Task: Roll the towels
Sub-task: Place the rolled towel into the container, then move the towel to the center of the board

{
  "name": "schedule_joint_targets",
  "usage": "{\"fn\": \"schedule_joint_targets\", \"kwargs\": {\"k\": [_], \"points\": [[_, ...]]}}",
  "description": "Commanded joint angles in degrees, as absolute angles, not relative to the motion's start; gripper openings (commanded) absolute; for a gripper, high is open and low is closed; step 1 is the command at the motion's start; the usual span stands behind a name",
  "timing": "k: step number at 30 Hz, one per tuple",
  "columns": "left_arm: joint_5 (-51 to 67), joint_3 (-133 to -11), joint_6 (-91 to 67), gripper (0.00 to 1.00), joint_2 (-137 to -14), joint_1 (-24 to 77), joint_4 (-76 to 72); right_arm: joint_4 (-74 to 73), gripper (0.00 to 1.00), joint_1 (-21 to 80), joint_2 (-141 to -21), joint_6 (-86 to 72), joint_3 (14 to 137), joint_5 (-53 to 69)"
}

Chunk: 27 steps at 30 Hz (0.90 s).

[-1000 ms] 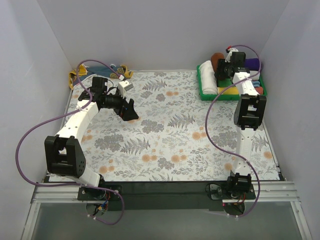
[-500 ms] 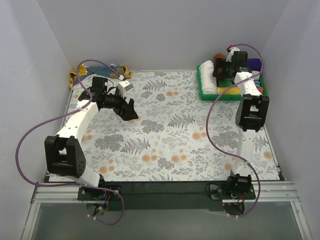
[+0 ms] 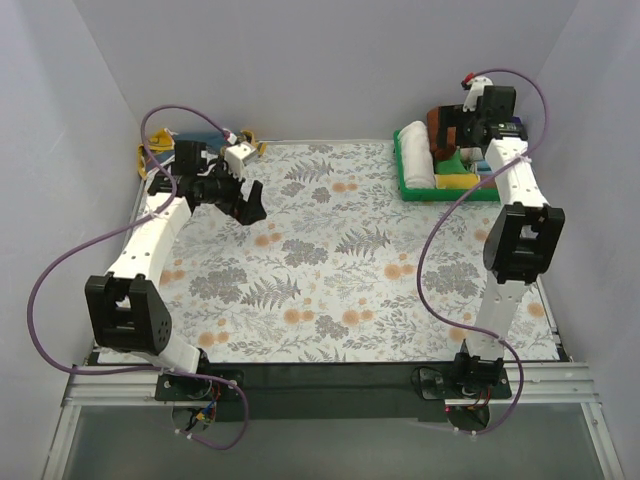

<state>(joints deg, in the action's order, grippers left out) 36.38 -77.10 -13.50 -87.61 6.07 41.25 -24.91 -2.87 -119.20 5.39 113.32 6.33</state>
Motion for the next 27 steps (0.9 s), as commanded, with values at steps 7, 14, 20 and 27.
{"fn": "schedule_joint_targets", "kwargs": {"k": [7, 14, 20, 27], "points": [[16.4, -94.9, -11.8, 0.98, -103.6, 3.9, 35.2, -36.0, 0.99, -2.6, -99.3, 14.4, 105.2, 16.6], [16.2, -111.5, -13.6, 0.9, -121.6, 1.8, 31.1, -36.5, 0.99, -2.5, -89.7, 14.9, 92.9, 19.2], [18.2, -118.4, -17.7, 0.86, -133.0, 1.8, 23.0, -36.8, 0.99, -2.5, -88.8, 14.1, 89.3, 17.8], [20.7, -120.7, -23.8, 0.82, -141.0, 1.8, 12.1, -37.0, 0.99, -2.5, -91.7, 13.5, 88.6, 17.3]]}}
